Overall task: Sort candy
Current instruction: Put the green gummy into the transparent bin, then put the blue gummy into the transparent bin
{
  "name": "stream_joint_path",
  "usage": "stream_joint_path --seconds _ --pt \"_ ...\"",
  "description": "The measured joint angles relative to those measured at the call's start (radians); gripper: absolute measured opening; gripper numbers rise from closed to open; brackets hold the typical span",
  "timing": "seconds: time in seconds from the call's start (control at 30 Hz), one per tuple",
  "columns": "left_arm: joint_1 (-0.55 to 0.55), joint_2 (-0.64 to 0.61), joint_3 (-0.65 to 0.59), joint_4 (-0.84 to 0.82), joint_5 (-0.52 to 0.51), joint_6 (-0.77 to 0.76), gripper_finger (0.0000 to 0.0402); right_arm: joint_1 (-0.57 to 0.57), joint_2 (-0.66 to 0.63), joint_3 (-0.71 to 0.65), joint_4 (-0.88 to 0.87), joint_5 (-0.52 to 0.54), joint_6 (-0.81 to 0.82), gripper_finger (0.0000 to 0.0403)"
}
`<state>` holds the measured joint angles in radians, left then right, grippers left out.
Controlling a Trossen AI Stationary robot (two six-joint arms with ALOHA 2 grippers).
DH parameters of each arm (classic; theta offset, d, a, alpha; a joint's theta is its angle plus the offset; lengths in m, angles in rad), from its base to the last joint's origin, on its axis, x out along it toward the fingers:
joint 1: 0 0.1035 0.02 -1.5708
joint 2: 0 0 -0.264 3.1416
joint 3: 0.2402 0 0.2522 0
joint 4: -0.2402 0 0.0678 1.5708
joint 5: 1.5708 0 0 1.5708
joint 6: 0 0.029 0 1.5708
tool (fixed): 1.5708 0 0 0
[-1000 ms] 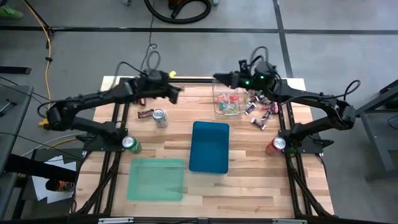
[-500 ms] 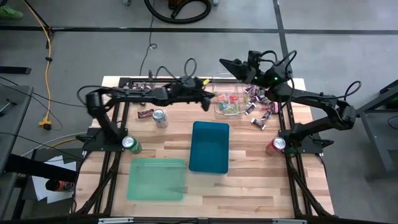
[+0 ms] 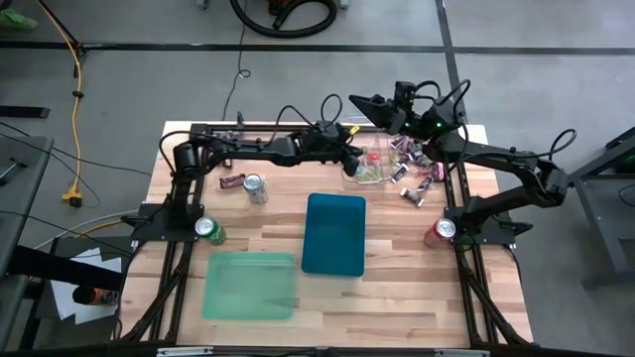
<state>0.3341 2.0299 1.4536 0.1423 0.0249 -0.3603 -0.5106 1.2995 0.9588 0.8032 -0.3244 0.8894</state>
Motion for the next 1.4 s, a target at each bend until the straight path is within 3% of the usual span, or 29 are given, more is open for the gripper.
stream_joint_path --seconds 0.2,0.4,0.67,0.77,0.83,0.97,1.03,1.13,1.27,1.33,1.4 --pt "0.010 0.000 0.000 -0.017 0.027 -0.064 0.0136 0.000 0.000 0.000 0.001 0.029 -0.014 0.0236" --pt "0.025 0.000 0.000 -0.039 0.141 -0.100 0.0204 0.000 0.000 0.000 0.001 0.032 -0.019 0.0236" --pt "0.086 -0.006 0.000 -0.064 0.350 -0.182 0.0225 -0.027 0.000 0.000 -0.024 0.034 -0.022 0.0236" --pt "0.127 -0.052 -0.001 -0.112 0.462 -0.167 0.0225 -0.055 0.000 0.000 -0.097 0.034 0.000 0.0236" --pt "0.162 -0.112 -0.001 -0.198 0.471 -0.115 0.0225 -0.082 0.000 0.000 -0.163 0.035 0.009 0.0236" --pt "0.239 -0.273 -0.001 -0.367 0.384 0.024 0.0225 -0.152 0.000 0.000 -0.376 0.046 0.004 0.0236" --pt "0.269 -0.364 -0.001 -0.425 0.322 0.081 0.0225 -0.193 0.000 0.020 -0.566 0.104 0.020 0.0236" --pt "0.302 -0.498 -0.001 -0.496 0.264 0.136 0.0225 -0.255 0.004 0.100 -0.987 0.260 -0.013 0.0236" --pt "0.322 -0.656 -0.001 -0.559 0.188 0.171 0.0225 -0.306 0.041 0.245 -1.512 0.591 -0.147 0.0236" --pt "0.321 -0.717 -0.001 -0.579 0.160 0.185 0.0225 -0.334 0.070 0.302 -1.658 0.671 -0.179 0.0236" --pt "0.320 -0.766 -0.001 -0.596 0.135 0.188 0.0225 -0.374 0.111 0.339 -1.733 0.671 -0.209 0.0236"
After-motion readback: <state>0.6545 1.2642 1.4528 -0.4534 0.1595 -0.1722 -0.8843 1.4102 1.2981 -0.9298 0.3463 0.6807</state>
